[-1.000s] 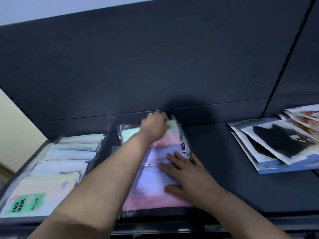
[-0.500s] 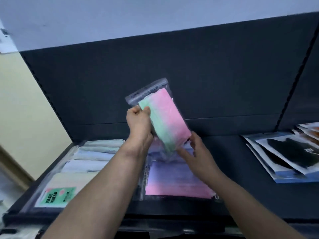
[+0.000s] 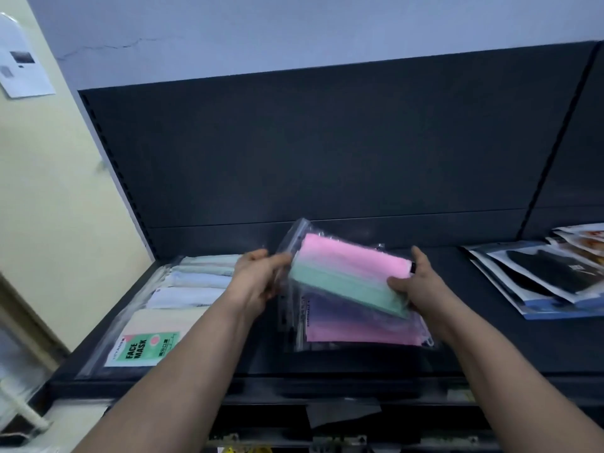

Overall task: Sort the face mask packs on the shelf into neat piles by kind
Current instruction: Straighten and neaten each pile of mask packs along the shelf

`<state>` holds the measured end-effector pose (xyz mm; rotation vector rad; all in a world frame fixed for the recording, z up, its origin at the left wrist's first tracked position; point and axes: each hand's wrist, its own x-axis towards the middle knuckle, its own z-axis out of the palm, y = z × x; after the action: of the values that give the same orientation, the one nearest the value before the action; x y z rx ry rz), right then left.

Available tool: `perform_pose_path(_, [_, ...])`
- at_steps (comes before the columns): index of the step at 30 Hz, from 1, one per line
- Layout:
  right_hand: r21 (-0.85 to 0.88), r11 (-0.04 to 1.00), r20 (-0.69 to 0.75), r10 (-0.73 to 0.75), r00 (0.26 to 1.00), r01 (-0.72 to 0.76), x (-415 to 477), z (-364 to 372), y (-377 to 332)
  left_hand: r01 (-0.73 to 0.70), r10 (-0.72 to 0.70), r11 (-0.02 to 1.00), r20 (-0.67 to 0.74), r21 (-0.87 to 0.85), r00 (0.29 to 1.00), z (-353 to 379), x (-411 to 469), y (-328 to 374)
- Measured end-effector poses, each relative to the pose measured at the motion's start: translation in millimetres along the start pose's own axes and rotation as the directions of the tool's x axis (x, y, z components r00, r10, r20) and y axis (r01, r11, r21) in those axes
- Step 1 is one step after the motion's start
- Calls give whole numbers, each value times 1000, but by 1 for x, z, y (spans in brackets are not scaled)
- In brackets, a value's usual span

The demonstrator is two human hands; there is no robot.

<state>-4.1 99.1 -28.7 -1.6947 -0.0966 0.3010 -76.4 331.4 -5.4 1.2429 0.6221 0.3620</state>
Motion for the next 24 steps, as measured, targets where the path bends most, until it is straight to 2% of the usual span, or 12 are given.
perform_pose_path(2, [-115,993,40,26,999,-21,-4,-11,4,-1,-48,958,165,287,985,-11,-14,-10])
perform_pose_path(3, [-217,976,51,32,998,-20,-4,-15,8,-24,-73,893,199,449,977,-15,-19,-16])
perform_pose_path(5, [-494,869,46,16,999,9,-5,-17,17,-77,-85,668,178,740,980,-19,-27,-29])
perform_pose_path(7, [-704,708,36,-36,999,51,-10,-13,27,-71,-67,463,115,883,991,-17,-35,-37])
perform_pose_path(9, [-789,610,15,-91,996,68,-17,-8,35,-77,2,351,82,933,997,-15,-33,-44])
perform_pose_path(10, [-793,606,6,-98,995,65,-20,-7,38,-81,10,350,83,933,997,-14,-27,-49])
perform_pose_path(13, [-692,720,27,-41,999,48,-22,-12,46,-150,-27,479,186,865,982,-7,-19,-58])
perform_pose_path(17, [-652,738,150,-101,983,175,-21,-19,51,-152,26,676,182,721,983,0,-20,-73])
perform_pose_path(20, [-613,752,198,-153,968,244,-19,-18,51,-157,67,700,155,697,986,2,-21,-74])
perform_pose_path(24, [-545,812,162,-147,976,212,-14,-22,55,-201,19,630,244,750,970,6,-19,-71])
